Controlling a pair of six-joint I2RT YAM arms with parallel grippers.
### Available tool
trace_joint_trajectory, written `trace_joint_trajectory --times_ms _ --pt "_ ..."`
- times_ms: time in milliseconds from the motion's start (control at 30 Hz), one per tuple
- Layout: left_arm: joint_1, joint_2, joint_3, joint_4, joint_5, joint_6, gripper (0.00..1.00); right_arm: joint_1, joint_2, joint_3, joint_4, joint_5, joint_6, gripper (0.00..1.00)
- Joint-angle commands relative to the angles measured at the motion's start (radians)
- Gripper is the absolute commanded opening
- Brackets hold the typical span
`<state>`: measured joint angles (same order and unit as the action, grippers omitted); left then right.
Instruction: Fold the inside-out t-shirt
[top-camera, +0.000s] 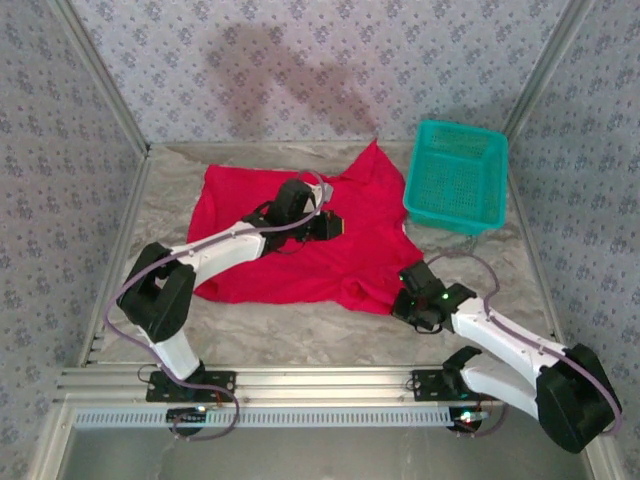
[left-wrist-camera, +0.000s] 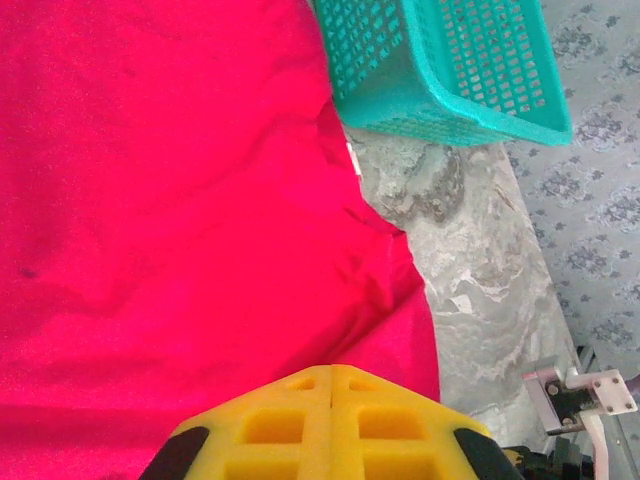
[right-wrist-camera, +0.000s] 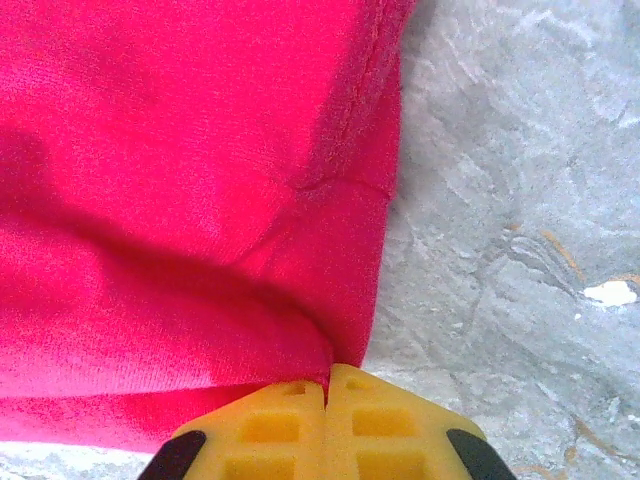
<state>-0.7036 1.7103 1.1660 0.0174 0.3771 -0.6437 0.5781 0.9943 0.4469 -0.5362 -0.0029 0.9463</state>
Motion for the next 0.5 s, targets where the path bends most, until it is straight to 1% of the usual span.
trace_joint_trajectory --times_ms 0,100,133,200,233,300,400,467 --pt "-0.056 -0.028 -0.018 0.004 0.059 0.082 0.09 0.008 -0.008 0.062 -0.038 0.028 0.001 0.01" --pt "-0.121 -0.055 -0.04 -0.07 0.085 0.26 0.37 0.012 -0.017 0.095 -0.042 0.031 -0.017 0.0" --pt "-0.142 -0.061 -0.05 -0.086 0.085 0.31 0.42 0.011 -0.023 0.103 -0.042 0.032 -0.02 0.0" --pt "-0.176 -0.067 -0.078 -0.099 0.074 0.403 0.48 0.012 -0.032 0.114 -0.041 0.031 -0.022 0.0" --pt "-0.186 -0.066 -0.093 -0.091 0.061 0.433 0.49 0.011 -0.034 0.12 -0.042 0.03 -0.024 0.0" --pt "-0.203 -0.059 -0.119 -0.064 0.027 0.499 0.55 0.011 -0.034 0.133 -0.05 0.026 -0.029 0.0" --pt "-0.214 -0.034 -0.126 -0.035 -0.039 0.56 0.56 0.013 -0.044 0.145 -0.061 0.023 -0.032 0.0" --pt "-0.213 -0.012 -0.126 -0.002 -0.067 0.583 0.65 0.014 -0.057 0.147 -0.082 0.024 -0.031 0.0"
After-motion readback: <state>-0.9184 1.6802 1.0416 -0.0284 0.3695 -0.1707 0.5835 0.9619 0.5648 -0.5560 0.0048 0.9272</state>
